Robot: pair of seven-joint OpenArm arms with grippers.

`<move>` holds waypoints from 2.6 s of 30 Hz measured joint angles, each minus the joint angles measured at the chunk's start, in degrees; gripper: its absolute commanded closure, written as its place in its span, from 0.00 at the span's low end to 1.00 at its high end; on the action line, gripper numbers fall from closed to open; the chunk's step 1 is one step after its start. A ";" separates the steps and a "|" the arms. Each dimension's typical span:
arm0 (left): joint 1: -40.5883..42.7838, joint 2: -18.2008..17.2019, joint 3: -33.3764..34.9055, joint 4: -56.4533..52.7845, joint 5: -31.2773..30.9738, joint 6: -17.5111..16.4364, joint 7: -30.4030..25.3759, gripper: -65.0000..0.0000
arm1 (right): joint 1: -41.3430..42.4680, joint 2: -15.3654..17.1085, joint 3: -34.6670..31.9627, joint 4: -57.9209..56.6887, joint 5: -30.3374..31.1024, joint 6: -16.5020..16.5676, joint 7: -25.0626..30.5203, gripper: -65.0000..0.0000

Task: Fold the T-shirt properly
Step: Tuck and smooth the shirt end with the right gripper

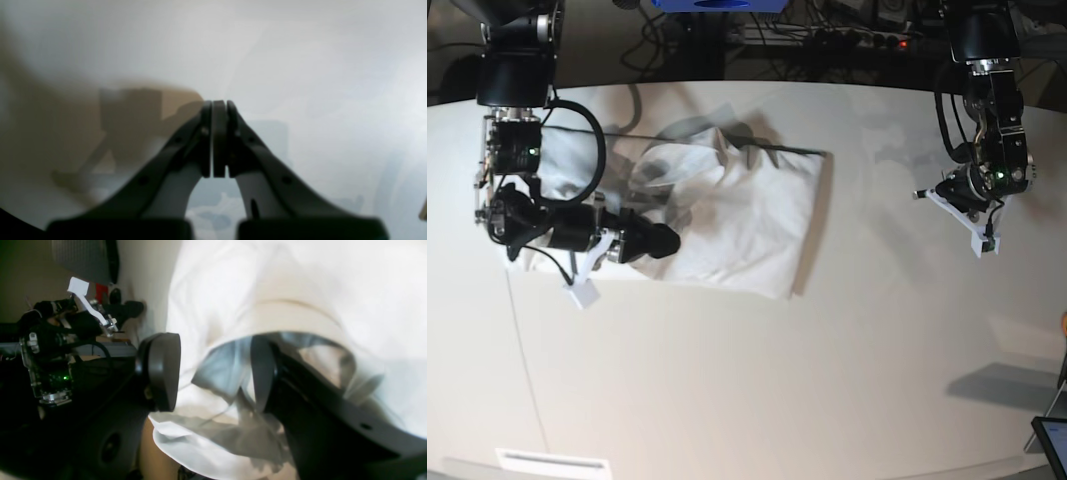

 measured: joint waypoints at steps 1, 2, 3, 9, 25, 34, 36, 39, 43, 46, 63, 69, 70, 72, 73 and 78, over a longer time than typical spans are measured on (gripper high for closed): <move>0.00 0.02 0.00 0.00 0.00 0.00 0.00 0.97 | 0.17 0.00 0.00 0.02 0.17 0.00 0.07 0.51; 0.00 0.02 0.00 0.00 -0.02 0.00 0.00 0.97 | 0.35 0.02 0.00 0.02 0.20 0.00 0.09 0.54; 0.00 0.00 0.00 0.00 0.00 0.00 0.00 0.97 | 0.37 0.11 0.00 0.02 0.22 0.00 0.11 0.60; 0.00 0.02 0.00 0.00 -0.02 0.00 0.00 0.97 | 1.01 0.37 0.00 0.00 0.20 -0.17 0.04 0.98; 1.11 0.00 -0.02 0.00 0.17 0.00 -0.20 0.97 | 4.39 6.73 -0.26 -1.25 0.70 -0.15 -0.07 1.00; 1.11 0.00 -0.13 0.00 0.15 0.00 -0.20 0.97 | 5.60 6.84 -0.28 -6.45 -0.04 -0.11 -0.42 1.00; 1.11 0.00 -0.13 0.00 0.17 0.00 -0.20 0.97 | 6.69 7.56 -0.46 -6.16 -0.81 -0.11 -0.07 1.00; 1.20 -0.02 -0.31 0.00 0.20 0.00 -0.20 0.97 | 6.25 8.41 -0.15 -6.14 -3.58 -0.11 0.02 1.00; 1.25 -0.04 -0.31 0.00 0.20 0.00 -0.20 0.97 | 5.62 8.04 -0.11 -6.62 -6.14 -0.15 -0.13 1.00; 1.25 -0.04 -0.33 0.00 0.17 0.00 -0.20 0.97 | 5.66 7.41 -0.11 -6.62 -6.54 -0.15 0.11 1.00; 1.27 -0.04 -0.37 0.00 0.24 0.00 -0.20 0.97 | -5.22 8.46 15.10 8.98 -4.81 -0.39 -1.11 0.26; 0.76 0.00 -0.04 0.00 0.20 0.00 -0.22 0.97 | -14.53 8.33 15.10 16.76 3.67 -0.42 -1.44 0.33; 0.79 -0.02 -0.04 0.00 0.20 0.00 -0.22 0.97 | -15.63 8.33 15.10 18.62 3.87 -0.37 -1.49 0.33; 0.81 0.04 -0.02 0.00 0.13 0.00 -0.20 0.97 | -17.44 8.37 15.10 21.09 3.93 -0.42 -0.98 0.33; 0.79 0.02 -0.02 0.00 0.17 0.00 -0.20 0.97 | -18.34 8.39 15.10 21.84 4.13 -1.31 -1.11 0.33; 0.76 0.00 -0.02 0.00 0.17 0.00 -0.22 0.97 | -19.98 7.48 13.92 22.29 3.72 -5.11 -0.94 0.33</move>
